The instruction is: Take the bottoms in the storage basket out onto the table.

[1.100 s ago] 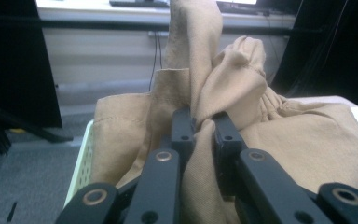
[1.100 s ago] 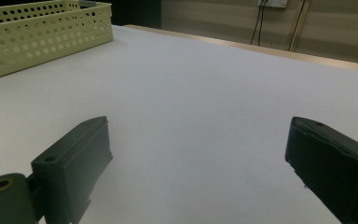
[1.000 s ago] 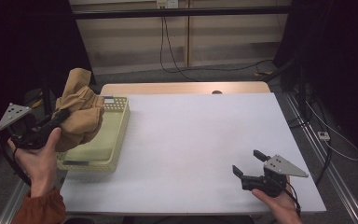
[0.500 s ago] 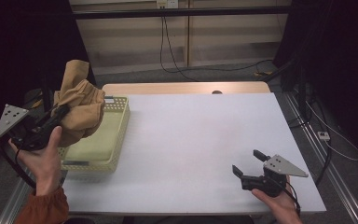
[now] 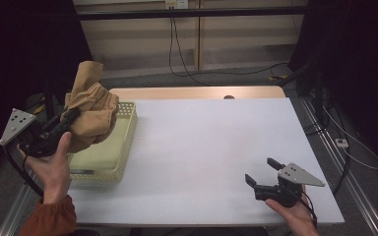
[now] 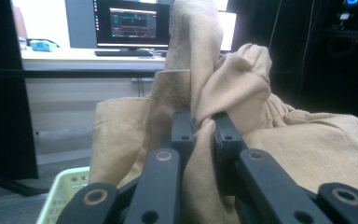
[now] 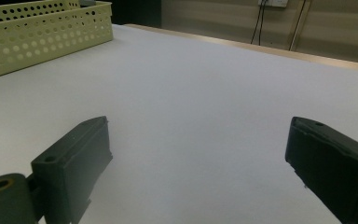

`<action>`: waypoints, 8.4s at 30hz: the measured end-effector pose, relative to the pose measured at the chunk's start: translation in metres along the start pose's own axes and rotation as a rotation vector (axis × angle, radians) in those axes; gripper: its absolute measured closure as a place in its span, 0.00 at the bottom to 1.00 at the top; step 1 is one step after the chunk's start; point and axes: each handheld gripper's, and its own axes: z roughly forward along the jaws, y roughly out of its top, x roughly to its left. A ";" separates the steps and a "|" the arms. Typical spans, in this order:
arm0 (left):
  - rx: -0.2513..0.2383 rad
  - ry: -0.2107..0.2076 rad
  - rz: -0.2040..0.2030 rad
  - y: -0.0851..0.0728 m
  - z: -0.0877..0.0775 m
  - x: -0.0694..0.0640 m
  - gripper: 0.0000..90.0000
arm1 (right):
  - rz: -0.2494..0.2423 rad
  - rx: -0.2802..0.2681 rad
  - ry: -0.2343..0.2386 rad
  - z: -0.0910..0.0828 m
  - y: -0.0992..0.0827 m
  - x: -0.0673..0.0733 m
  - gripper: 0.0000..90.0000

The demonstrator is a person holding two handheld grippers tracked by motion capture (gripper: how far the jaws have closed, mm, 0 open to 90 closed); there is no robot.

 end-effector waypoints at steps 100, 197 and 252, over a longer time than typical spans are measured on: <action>0.058 -0.299 0.099 0.019 0.070 -0.096 0.93 | -0.003 -0.005 0.007 -0.002 0.000 0.000 0.07; 0.328 -0.419 0.155 -0.066 0.186 -0.168 0.93 | -0.005 -0.003 0.017 -0.002 -0.001 0.001 0.07; 0.603 -0.368 0.259 -0.144 0.223 -0.185 0.86 | -0.001 -0.004 0.016 -0.004 -0.001 0.001 0.07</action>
